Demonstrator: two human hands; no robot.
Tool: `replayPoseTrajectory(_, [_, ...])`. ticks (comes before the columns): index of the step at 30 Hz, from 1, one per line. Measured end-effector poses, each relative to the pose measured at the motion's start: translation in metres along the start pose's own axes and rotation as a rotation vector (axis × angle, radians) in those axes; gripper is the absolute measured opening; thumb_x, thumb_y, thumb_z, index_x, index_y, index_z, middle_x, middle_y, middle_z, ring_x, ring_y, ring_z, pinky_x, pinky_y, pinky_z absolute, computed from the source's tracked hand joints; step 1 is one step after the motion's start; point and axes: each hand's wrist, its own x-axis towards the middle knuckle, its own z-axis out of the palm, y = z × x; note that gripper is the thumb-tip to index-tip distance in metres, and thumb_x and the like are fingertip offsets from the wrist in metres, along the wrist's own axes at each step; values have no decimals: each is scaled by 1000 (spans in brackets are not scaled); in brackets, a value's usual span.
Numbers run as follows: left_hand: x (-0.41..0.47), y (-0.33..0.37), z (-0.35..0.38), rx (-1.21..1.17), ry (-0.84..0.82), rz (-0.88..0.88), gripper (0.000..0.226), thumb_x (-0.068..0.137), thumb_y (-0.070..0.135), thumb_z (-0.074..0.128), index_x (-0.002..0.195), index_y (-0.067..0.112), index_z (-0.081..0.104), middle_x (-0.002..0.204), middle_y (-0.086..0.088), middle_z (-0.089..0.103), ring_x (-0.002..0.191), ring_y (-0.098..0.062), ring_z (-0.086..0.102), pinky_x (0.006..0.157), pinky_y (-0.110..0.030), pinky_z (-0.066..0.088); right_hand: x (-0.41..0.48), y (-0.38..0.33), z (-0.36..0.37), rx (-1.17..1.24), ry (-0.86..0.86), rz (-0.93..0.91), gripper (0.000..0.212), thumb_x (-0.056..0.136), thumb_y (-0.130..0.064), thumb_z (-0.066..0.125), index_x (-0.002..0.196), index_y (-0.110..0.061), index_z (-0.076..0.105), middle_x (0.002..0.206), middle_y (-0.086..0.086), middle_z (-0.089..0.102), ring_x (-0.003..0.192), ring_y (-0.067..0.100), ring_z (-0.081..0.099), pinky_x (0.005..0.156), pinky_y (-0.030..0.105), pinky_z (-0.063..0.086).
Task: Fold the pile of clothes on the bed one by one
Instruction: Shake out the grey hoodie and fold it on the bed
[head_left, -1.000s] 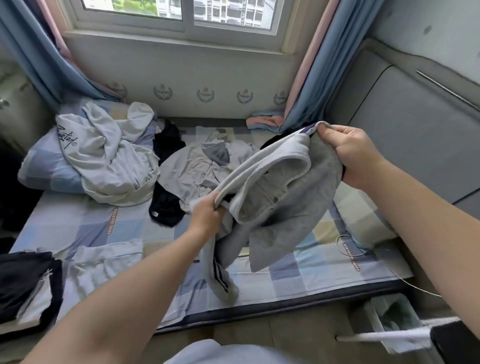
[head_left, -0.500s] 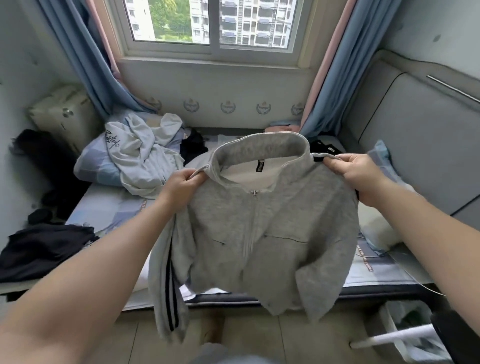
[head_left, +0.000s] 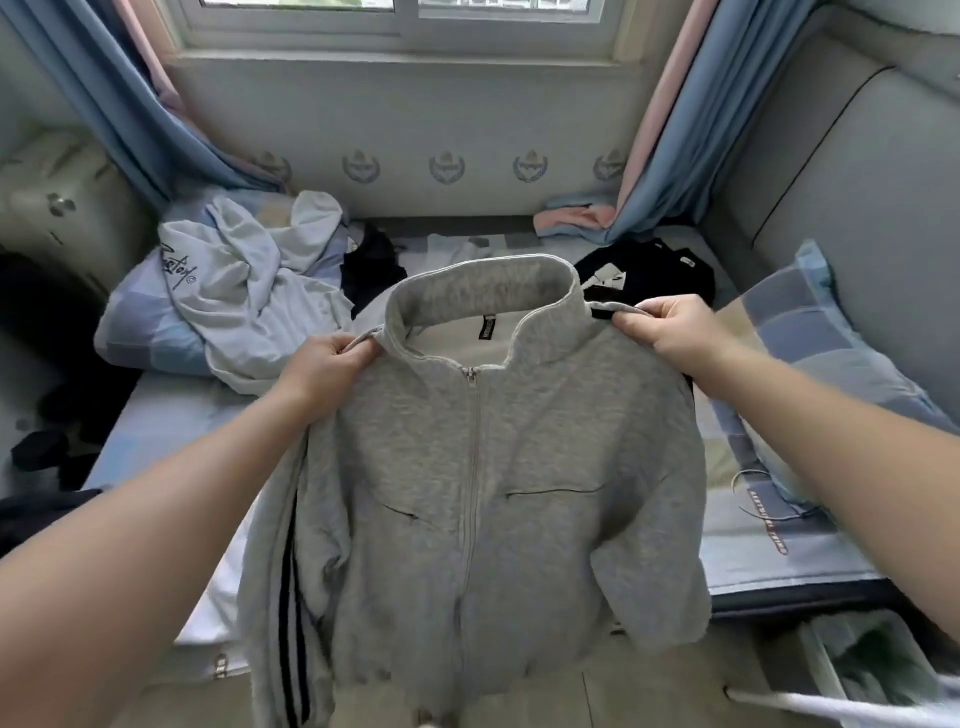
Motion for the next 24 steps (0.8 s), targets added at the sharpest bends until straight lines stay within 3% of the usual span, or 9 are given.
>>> replayPoseTrajectory(3, [93,-29,17,76,-19,-115,55,95,53,61,72,4,63,67,0,54,69,-16,51,63,-33,35,100,11,35,-88,-8,61,27,95,-28,70,92,-3,76,82,15,68,74,21,59,70,33,45])
replayPoseTrajectory(5, [169,-49,38,188,11,-169,56,97,55,55,78,4,65,73,-5,59,75,-22,57,63,-34,37,183,28,64,-158,9,103,31,97,-26,65,100,3,74,90,28,68,78,24,57,71,35,45])
replayPoseTrajectory(7, [244,-72,69,298,105,-214,50,100,55,47,107,11,69,103,-11,65,105,-32,60,82,-38,43,263,51,98,-259,46,144,32,98,-23,59,115,2,69,104,28,67,90,30,62,82,40,50])
replayPoseTrajectory(9, [298,-103,107,399,120,-344,55,99,58,42,142,25,52,144,-15,49,137,-38,40,111,-46,31,322,86,140,-365,54,218,44,98,-26,58,137,-7,55,129,21,61,117,37,58,102,45,47])
replayPoseTrajectory(11, [327,-143,146,418,60,-399,61,99,59,41,151,27,40,157,-14,35,145,-37,30,117,-46,21,355,133,187,-428,1,311,62,96,-37,57,151,-16,38,147,16,48,133,38,46,111,46,38])
replayPoseTrajectory(16, [323,-235,217,403,-239,-278,55,101,49,49,150,25,44,155,-7,42,139,-32,40,115,-47,33,358,249,270,-526,-172,385,71,95,-48,59,156,-26,29,160,8,33,146,36,29,117,52,29])
replayPoseTrajectory(21, [264,-289,258,355,-446,-274,46,99,41,58,140,20,54,145,-5,53,129,-25,52,105,-31,38,314,326,288,-456,-280,423,66,94,-41,64,152,-25,38,153,10,45,140,30,44,115,44,35])
replayPoseTrajectory(24, [211,-316,283,392,-611,-322,44,98,39,60,138,20,54,144,-6,53,130,-24,51,107,-32,38,270,369,278,-465,-326,517,66,94,-37,66,152,-21,38,152,12,46,140,30,44,113,42,37])
